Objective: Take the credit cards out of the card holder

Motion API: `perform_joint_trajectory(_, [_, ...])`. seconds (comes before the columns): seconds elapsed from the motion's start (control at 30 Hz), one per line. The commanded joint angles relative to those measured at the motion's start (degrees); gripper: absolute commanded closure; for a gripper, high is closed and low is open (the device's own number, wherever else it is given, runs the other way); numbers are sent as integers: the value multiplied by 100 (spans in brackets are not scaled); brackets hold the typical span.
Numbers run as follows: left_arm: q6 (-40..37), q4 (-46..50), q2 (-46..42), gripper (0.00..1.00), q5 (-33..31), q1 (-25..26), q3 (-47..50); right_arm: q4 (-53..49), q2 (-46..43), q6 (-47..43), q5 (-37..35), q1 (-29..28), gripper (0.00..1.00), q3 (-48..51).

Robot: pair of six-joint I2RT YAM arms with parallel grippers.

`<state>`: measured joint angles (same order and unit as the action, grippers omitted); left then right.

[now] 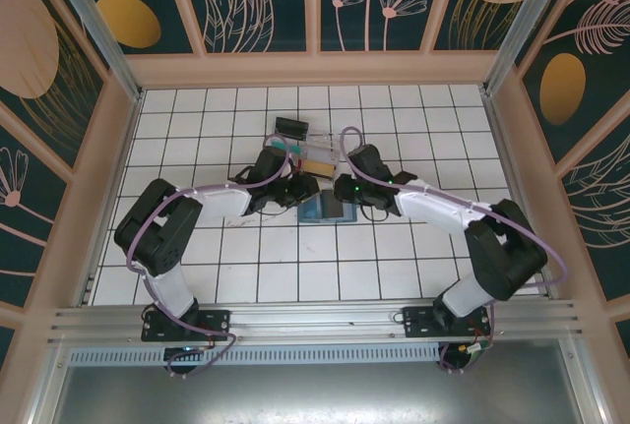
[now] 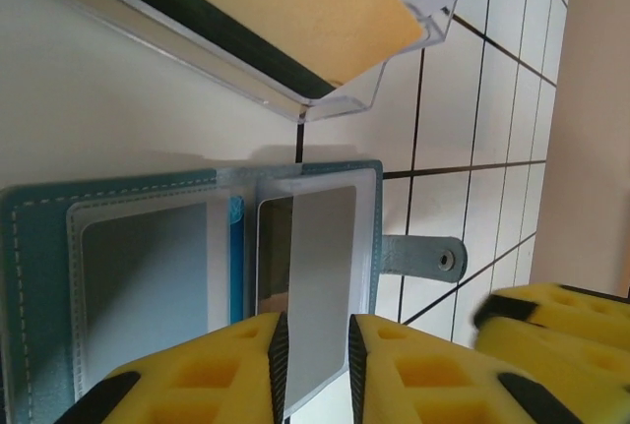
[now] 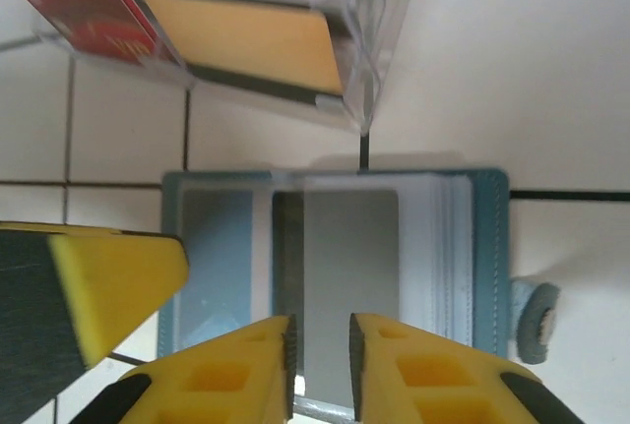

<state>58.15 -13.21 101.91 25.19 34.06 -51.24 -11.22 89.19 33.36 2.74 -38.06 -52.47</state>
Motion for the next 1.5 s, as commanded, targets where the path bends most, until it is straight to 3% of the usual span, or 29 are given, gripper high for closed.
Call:
perform_joint_trajectory(0.0, [23, -56, 152, 74, 169, 13, 28, -351, 294, 20, 71, -34, 76, -193])
perform_joint_trajectory(0.53, [29, -424, 715, 74, 732, 13, -169, -519, 1048, 65, -2, 27, 80, -104])
perform_joint_trajectory(1.07, [-273, -428, 994, 74, 993, 12, -366, -572, 1086, 65, -72, 45, 80, 38])
perform_joint_trajectory(1.47, [-863, 719, 900, 72, 257, 10, -672, -592, 1138, 74, -74, 45, 80, 84])
